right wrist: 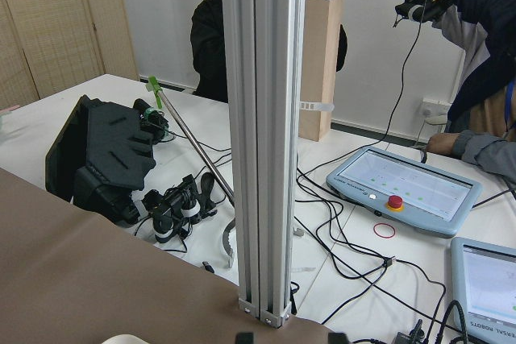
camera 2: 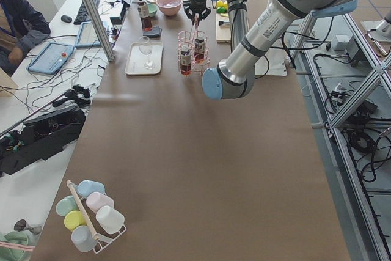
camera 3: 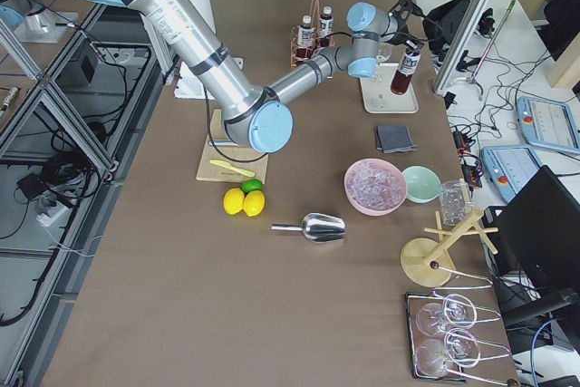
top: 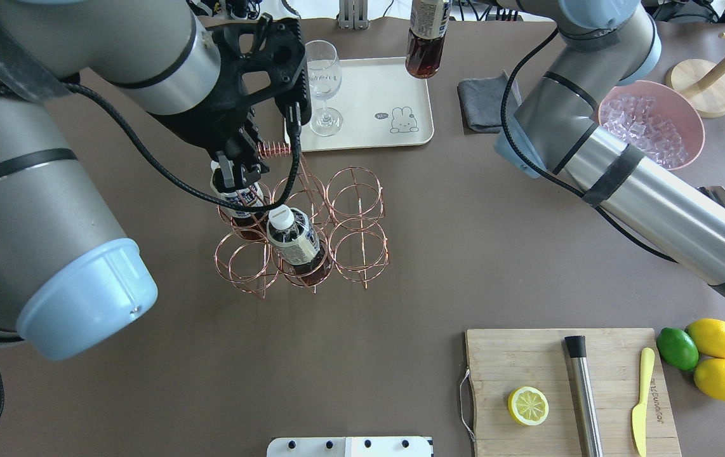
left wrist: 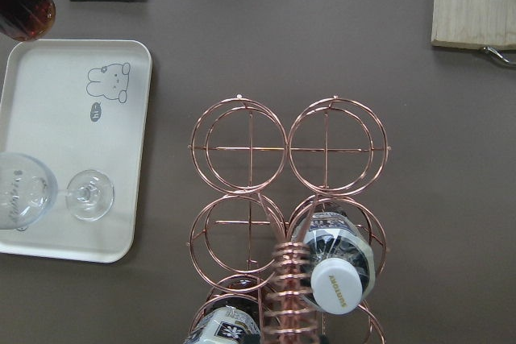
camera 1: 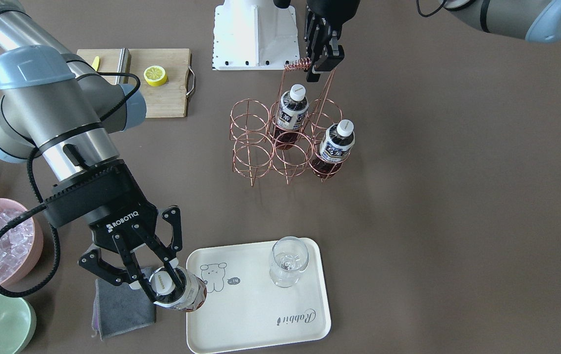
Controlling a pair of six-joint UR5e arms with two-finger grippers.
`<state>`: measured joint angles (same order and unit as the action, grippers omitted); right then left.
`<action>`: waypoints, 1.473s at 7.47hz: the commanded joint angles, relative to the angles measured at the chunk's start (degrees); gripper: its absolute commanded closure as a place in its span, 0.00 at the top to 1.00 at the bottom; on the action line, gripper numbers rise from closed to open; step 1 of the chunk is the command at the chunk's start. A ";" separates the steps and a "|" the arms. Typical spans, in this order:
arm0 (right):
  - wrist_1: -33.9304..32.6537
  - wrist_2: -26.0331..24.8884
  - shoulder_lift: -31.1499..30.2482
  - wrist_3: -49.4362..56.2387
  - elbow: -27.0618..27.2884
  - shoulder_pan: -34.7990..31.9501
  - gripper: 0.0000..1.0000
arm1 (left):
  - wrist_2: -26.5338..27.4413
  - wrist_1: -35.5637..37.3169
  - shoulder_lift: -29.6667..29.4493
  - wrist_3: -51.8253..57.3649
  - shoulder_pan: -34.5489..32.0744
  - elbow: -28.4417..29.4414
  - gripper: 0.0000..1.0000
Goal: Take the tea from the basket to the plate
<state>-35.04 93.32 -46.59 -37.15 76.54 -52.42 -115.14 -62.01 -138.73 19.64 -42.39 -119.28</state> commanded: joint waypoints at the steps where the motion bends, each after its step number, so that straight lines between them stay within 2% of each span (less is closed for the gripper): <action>1: 0.32 -5.75 3.69 -0.55 -5.42 4.24 0.00 | -6.56 0.05 3.01 7.57 -8.38 0.01 0.00; 2: 0.58 -8.13 3.79 -1.08 -6.21 6.17 0.00 | -9.46 0.05 5.11 11.26 -12.59 -0.08 0.00; 4: 0.58 -8.51 3.62 -1.08 -6.57 6.81 0.00 | -14.91 -0.04 10.99 19.61 -20.68 -0.08 0.00; 6: 0.67 -10.43 4.75 -1.08 -8.58 7.16 0.00 | -15.55 -0.22 15.48 25.69 -25.71 0.09 0.00; 9: 1.28 -14.03 5.55 -1.08 -10.52 9.96 0.00 | -14.94 -0.30 21.02 26.59 -31.33 0.27 0.00; 11: 3.48 -14.22 5.29 -1.08 -12.20 10.15 0.00 | -15.37 -0.39 23.93 31.82 -34.16 2.89 0.00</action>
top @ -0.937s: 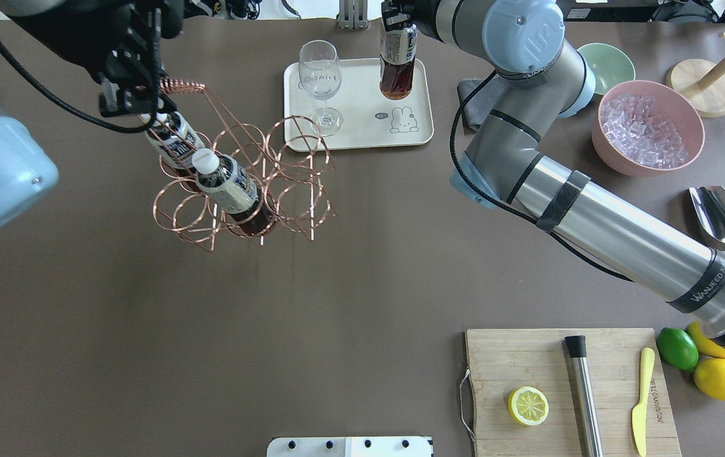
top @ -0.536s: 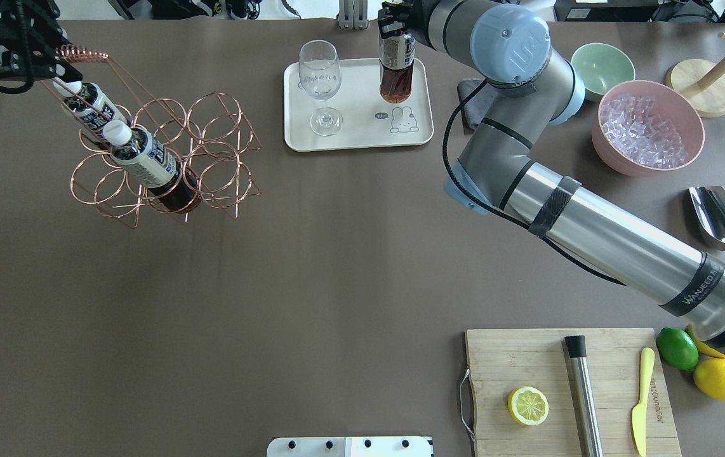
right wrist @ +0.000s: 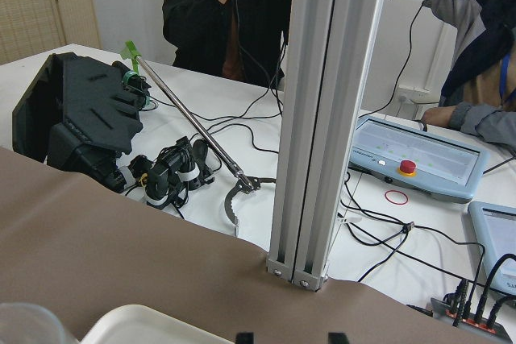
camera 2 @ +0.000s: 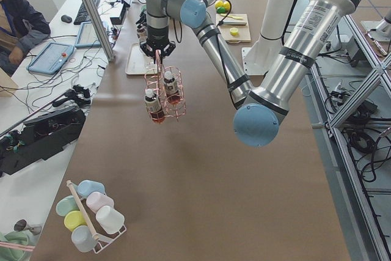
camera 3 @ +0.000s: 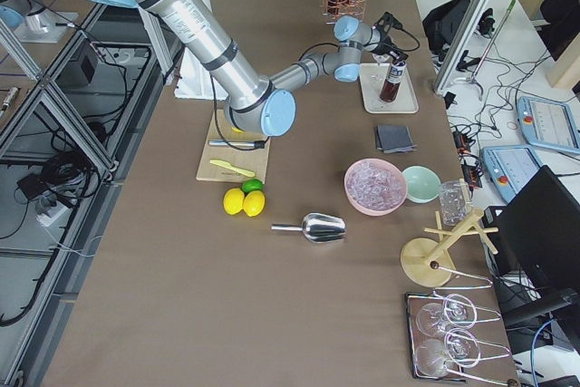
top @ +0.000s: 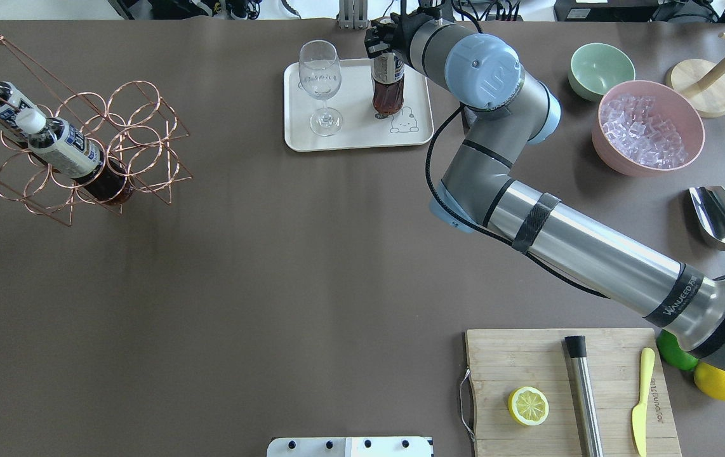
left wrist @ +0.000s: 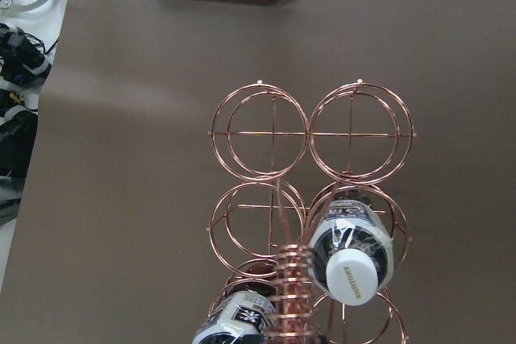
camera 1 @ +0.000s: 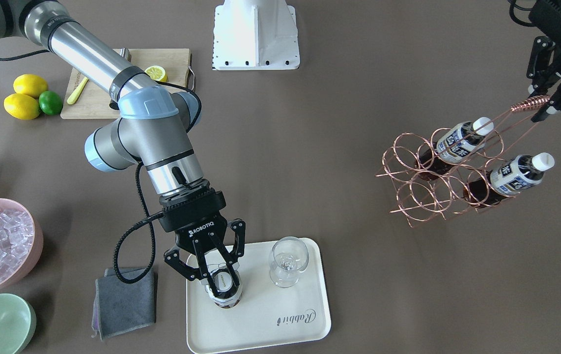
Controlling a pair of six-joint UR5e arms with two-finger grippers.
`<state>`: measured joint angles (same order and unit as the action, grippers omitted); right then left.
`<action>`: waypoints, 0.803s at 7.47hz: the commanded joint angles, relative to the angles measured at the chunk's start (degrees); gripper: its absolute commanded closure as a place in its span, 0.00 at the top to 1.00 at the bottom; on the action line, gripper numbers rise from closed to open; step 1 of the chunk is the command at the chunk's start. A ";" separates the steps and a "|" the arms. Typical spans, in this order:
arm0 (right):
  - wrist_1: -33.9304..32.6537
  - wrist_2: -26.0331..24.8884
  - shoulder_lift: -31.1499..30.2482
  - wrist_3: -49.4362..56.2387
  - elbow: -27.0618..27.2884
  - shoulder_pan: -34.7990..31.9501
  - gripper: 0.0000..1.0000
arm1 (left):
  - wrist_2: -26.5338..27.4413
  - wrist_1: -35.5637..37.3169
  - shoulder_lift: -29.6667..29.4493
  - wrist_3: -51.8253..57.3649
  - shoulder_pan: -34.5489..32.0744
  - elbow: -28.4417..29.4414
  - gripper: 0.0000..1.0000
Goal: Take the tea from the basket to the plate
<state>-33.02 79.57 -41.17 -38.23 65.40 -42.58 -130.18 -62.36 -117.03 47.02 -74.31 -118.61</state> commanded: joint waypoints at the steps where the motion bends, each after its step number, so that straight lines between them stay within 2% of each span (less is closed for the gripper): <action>1: 1.47 -0.47 -0.05 0.00 -1.06 0.31 0.00 | -0.51 -1.09 2.85 9.01 -3.72 5.55 0.00; 2: 1.47 -0.56 0.04 0.00 -1.06 0.31 0.98 | -0.51 -2.66 3.38 12.45 -5.13 8.89 0.00; 4: 1.38 -0.21 0.12 0.00 -0.45 0.31 1.00 | -0.51 -7.49 4.09 19.74 -7.76 15.57 0.00; 6: 1.29 1.28 -0.05 -0.09 0.78 -0.56 1.00 | -0.42 -9.61 4.18 25.29 -9.79 19.80 0.00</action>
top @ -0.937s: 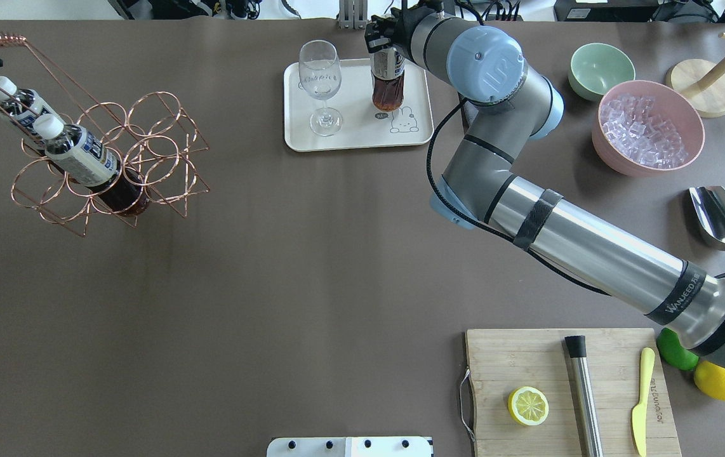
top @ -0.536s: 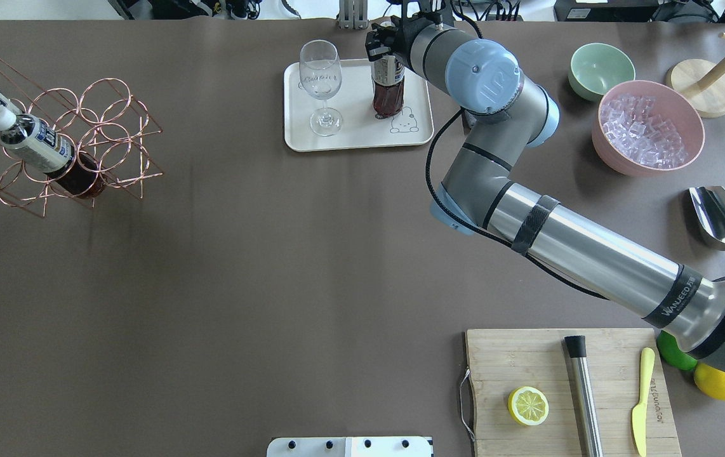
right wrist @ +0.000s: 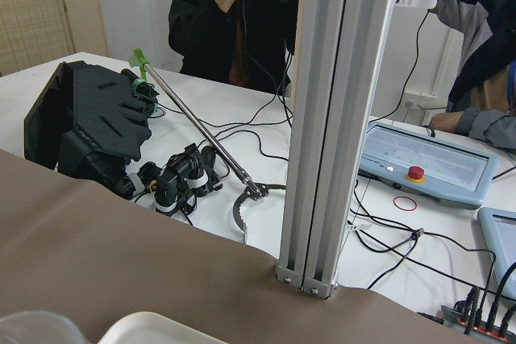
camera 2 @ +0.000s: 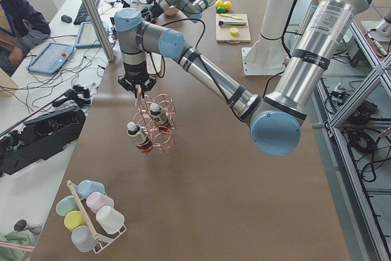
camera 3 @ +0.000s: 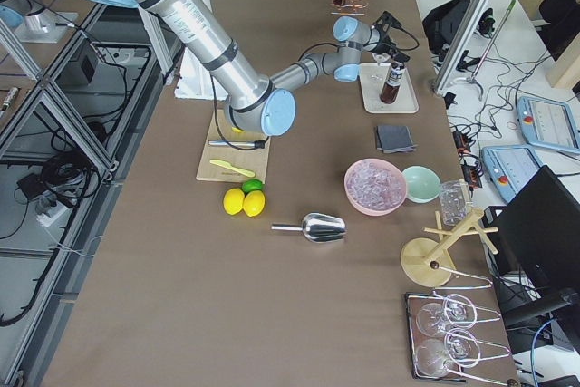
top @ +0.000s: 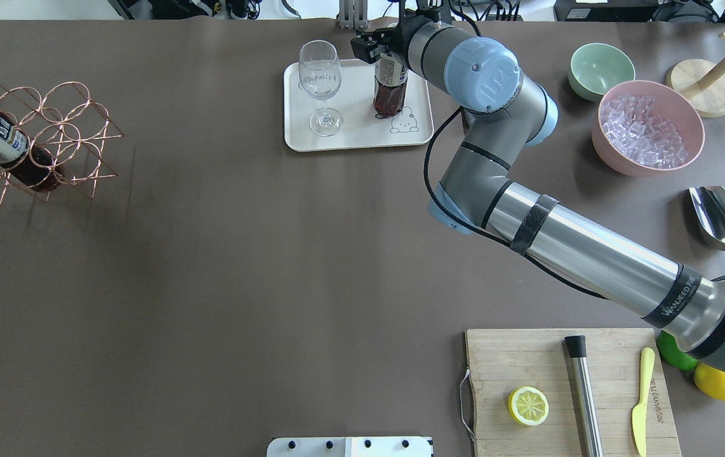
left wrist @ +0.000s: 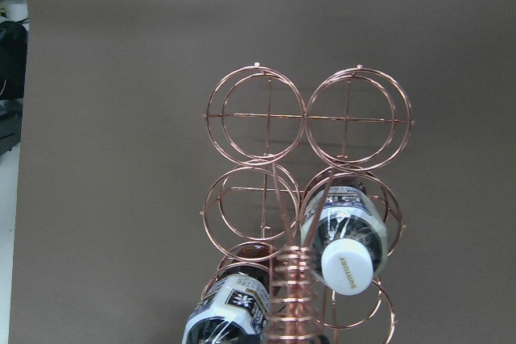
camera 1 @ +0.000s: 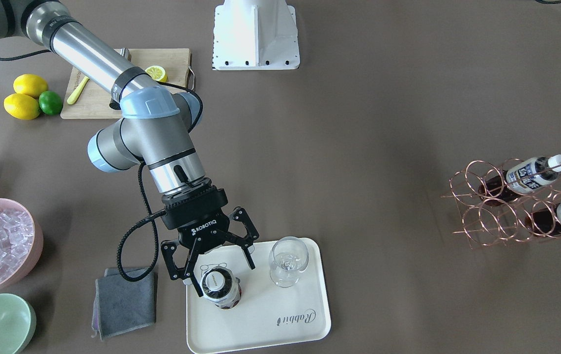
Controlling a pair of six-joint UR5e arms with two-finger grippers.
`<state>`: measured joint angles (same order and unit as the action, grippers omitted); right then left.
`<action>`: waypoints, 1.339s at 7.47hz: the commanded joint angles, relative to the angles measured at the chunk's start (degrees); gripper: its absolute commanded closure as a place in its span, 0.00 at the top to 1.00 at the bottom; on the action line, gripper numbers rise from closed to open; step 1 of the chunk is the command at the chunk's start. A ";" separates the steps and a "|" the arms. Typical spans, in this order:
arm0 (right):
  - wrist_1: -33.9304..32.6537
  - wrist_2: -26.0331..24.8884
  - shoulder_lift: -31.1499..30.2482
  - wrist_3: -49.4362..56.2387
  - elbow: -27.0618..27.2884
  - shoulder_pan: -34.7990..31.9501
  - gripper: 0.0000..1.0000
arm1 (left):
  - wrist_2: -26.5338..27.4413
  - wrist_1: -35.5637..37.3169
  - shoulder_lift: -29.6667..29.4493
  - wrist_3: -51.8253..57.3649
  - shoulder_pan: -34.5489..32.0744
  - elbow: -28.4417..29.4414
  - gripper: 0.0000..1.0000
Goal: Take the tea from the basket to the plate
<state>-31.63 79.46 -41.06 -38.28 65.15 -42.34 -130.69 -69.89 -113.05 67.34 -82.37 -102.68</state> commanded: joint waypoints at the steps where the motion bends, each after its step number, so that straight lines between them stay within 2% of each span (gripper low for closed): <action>1: -0.62 5.75 -0.77 -0.04 2.77 -3.59 1.00 | 0.17 -5.31 0.20 6.82 -2.78 6.67 0.00; 2: -6.02 11.80 -2.34 -0.04 7.83 -6.84 1.00 | 0.34 -9.69 0.29 8.49 -3.14 10.09 0.00; 3: -15.99 16.47 -6.10 -0.04 15.89 -9.14 1.00 | 0.43 -12.70 0.29 8.94 -3.58 12.82 0.00; 5: -20.29 18.08 -16.89 -0.05 24.02 -12.21 1.00 | 0.87 -15.27 0.38 9.30 -3.49 14.96 0.00; 6: -29.62 21.49 -26.08 0.04 32.84 -14.32 1.00 | 1.74 -15.28 0.38 9.30 -3.58 14.87 0.00; 7: -37.29 23.26 -28.96 0.39 35.98 -17.04 1.00 | 2.36 -15.10 0.46 9.12 -3.58 14.70 0.00; 8: -45.28 29.63 -29.95 -0.13 36.53 -20.72 1.00 | 2.37 -14.84 0.46 8.86 -3.50 14.35 0.00; 9: -50.58 36.57 -32.39 0.30 36.80 -25.81 1.00 | 2.37 -14.57 0.46 8.77 -3.41 14.17 0.00; 10: -51.51 41.95 -40.51 0.57 38.71 -30.73 1.00 | 2.45 -14.40 0.46 8.68 -3.32 13.39 0.00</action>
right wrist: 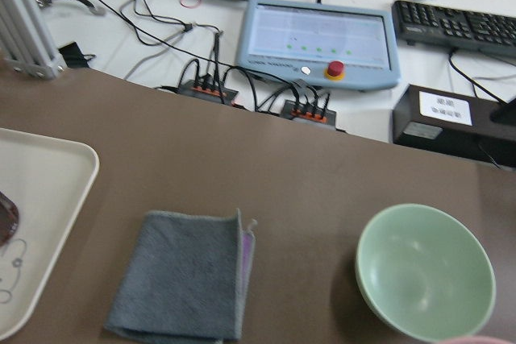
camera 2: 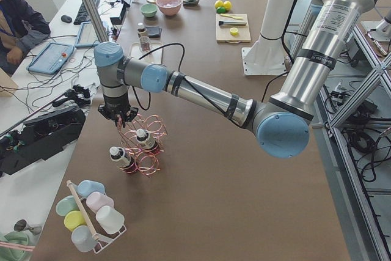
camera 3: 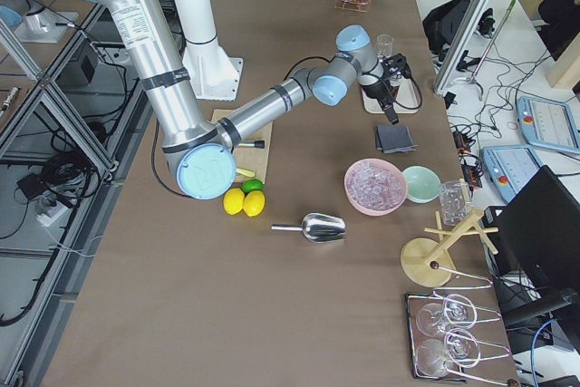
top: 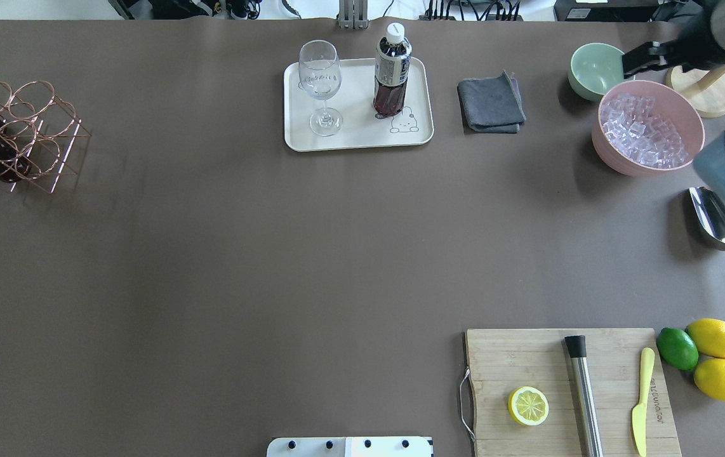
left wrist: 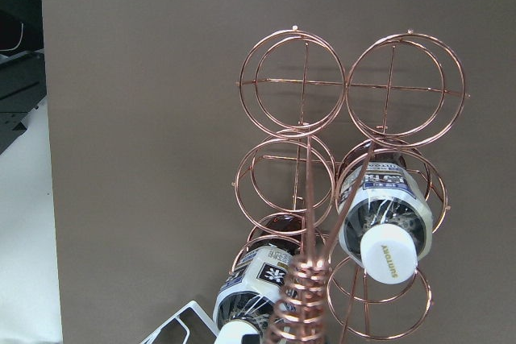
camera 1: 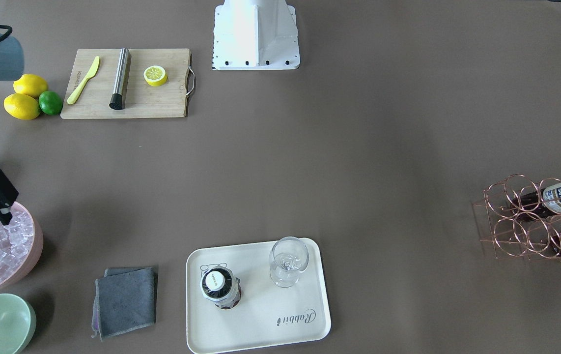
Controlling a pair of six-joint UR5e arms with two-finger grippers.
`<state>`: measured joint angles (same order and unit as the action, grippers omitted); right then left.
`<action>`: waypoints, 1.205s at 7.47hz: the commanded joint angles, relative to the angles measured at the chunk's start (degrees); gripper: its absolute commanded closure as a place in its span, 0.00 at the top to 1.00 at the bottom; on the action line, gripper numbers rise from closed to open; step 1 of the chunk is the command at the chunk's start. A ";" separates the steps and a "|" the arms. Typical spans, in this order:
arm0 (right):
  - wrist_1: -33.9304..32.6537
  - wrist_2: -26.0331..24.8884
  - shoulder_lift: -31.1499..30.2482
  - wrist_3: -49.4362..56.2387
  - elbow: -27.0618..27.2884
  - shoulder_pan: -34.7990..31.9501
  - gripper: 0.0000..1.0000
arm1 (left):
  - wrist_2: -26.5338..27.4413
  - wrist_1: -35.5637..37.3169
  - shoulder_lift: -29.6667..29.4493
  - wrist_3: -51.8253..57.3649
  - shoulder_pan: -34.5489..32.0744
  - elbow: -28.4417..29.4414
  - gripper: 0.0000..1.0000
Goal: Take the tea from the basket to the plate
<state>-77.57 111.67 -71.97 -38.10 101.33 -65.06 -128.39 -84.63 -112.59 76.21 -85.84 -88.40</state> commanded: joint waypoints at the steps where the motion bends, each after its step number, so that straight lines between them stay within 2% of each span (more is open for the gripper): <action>1: -5.31 11.97 -17.59 4.83 3.43 -11.72 1.00 | 0.24 0.95 0.18 -1.40 0.14 -2.38 0.00; 2: -6.01 12.08 -22.20 16.44 2.66 -14.80 1.00 | 0.24 3.31 0.96 -2.02 0.40 -4.74 0.00; 3: -6.97 14.34 -24.42 24.30 0.12 -19.18 1.00 | 0.24 5.33 1.15 -3.51 0.49 -6.94 0.00; 4: -10.29 20.11 -24.18 28.82 -3.38 -23.05 1.00 | 0.24 6.40 1.67 -3.78 0.49 -8.18 0.00; 5: -11.10 22.43 -23.74 29.30 -4.90 -23.88 1.00 | 0.24 6.93 2.63 -3.79 1.19 -9.50 0.00; 7: -11.20 22.54 -24.00 29.31 -4.65 -24.15 1.00 | 0.24 6.93 3.25 -4.05 1.55 -9.51 0.00; 8: -13.03 24.89 -24.09 29.31 -2.73 -25.28 1.00 | 0.24 6.93 3.34 -4.05 1.55 -9.34 0.00; 9: -19.05 24.65 -22.78 29.31 -0.36 -25.81 1.00 | 0.24 6.85 3.35 -3.96 1.55 -8.90 0.00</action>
<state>-89.98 135.31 -95.95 -8.86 97.81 -89.72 -128.14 -77.73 -109.40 72.18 -84.33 -97.73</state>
